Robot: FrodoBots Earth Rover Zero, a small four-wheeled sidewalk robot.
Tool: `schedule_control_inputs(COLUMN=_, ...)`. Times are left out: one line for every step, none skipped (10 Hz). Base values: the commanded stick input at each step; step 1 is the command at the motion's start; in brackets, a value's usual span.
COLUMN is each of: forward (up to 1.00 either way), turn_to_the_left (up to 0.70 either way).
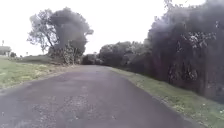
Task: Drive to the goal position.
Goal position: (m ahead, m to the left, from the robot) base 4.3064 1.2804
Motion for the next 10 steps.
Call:
schedule_control_inputs(forward=0.07, turn_to_the_left=0.00)
schedule_control_inputs(forward=0.08, turn_to_the_left=0.00)
schedule_control_inputs(forward=0.08, turn_to_the_left=0.00)
schedule_control_inputs(forward=0.08, turn_to_the_left=0.00)
schedule_control_inputs(forward=0.08, turn_to_the_left=0.00)
schedule_control_inputs(forward=0.08, turn_to_the_left=0.00)
schedule_control_inputs(forward=0.07, turn_to_the_left=0.00)
schedule_control_inputs(forward=0.07, turn_to_the_left=0.00)
schedule_control_inputs(forward=0.08, turn_to_the_left=0.00)
schedule_control_inputs(forward=0.08, turn_to_the_left=0.00)
